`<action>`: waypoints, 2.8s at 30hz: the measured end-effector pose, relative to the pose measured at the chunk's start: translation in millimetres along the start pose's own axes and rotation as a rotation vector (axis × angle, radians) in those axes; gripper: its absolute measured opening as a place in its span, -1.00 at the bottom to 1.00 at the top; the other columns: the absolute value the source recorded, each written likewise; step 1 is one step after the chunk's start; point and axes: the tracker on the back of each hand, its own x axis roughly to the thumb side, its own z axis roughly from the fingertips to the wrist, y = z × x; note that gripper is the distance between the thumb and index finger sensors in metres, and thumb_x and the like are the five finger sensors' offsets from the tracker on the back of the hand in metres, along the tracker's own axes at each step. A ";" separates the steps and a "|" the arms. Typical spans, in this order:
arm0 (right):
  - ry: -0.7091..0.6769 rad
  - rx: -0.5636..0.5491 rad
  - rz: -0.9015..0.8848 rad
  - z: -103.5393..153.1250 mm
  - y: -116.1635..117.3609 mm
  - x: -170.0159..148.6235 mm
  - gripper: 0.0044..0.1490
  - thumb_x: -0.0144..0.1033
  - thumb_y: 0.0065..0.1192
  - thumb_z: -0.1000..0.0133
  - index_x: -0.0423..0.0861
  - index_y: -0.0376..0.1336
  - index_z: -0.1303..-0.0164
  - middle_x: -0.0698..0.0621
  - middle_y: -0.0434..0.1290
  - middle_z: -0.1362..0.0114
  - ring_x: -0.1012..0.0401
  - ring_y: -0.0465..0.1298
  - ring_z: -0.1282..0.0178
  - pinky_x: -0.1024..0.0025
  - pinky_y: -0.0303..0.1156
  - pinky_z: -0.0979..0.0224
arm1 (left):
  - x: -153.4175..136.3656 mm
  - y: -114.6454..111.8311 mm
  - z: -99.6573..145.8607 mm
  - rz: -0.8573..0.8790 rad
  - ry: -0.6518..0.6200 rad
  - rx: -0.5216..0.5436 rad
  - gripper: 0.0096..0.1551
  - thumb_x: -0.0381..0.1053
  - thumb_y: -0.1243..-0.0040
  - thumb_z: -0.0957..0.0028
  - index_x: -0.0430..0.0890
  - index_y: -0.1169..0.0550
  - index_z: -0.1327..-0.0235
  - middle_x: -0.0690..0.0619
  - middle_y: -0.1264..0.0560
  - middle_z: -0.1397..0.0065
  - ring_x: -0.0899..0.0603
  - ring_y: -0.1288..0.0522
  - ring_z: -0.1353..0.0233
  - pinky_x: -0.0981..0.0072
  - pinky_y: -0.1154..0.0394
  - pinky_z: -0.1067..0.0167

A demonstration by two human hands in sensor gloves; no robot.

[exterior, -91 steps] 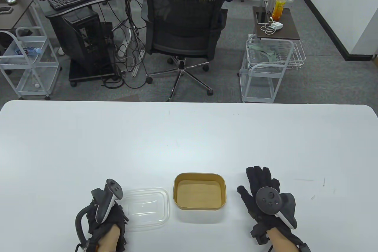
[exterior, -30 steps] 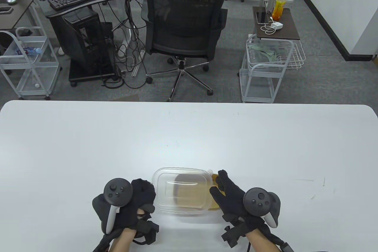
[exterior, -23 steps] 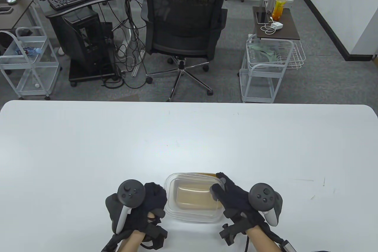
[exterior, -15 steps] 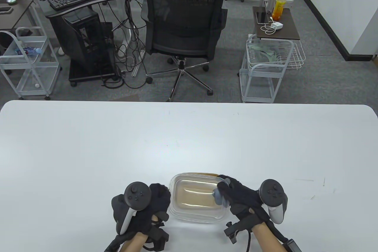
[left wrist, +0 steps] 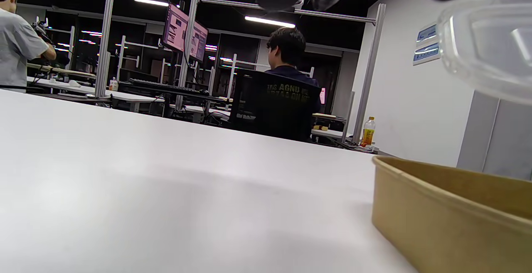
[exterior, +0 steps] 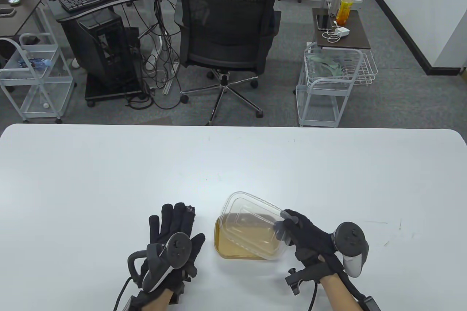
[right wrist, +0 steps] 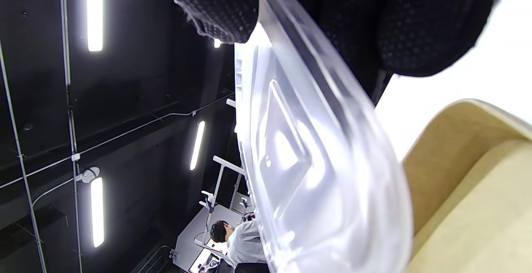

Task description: Cover the takeout box

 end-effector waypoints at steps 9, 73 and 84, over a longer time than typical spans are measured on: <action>-0.181 -0.001 0.153 1.0 2.8 17.2 -0.43 -0.42 0.31 -0.22 -0.42 0.32 -0.36 -0.33 0.61 -0.32 -0.20 0.68 -0.17 -0.23 0.57 -0.17 | -10.0 -1.3 -2.7 -0.029 0.026 -0.011 -0.10 0.62 0.05 0.26 0.52 -0.14 -0.47 0.39 -0.04 -0.79 0.06 0.09 -0.81 0.17 0.22 -0.64; -0.535 0.378 0.935 12.0 53.1 1.8 -0.52 -0.55 0.54 -0.08 -0.08 0.40 -0.20 -0.15 0.40 -0.55 -0.14 0.45 -0.53 -0.16 0.41 -0.50 | -12.2 -5.5 -0.5 -0.016 0.035 -0.078 -0.11 0.61 0.05 0.26 0.51 -0.18 -0.47 0.37 -0.06 -0.79 0.04 0.08 -0.81 0.17 0.23 -0.64; -0.499 0.496 1.020 14.2 54.3 0.0 -0.42 -0.55 0.51 -0.09 -0.09 0.33 -0.33 -0.16 0.32 -0.63 -0.15 0.37 -0.61 -0.29 0.31 -0.51 | -8.5 -7.2 0.9 -0.020 0.026 -0.093 -0.12 0.61 0.05 0.26 0.50 -0.20 -0.46 0.37 -0.07 -0.79 0.04 0.07 -0.81 0.17 0.23 -0.64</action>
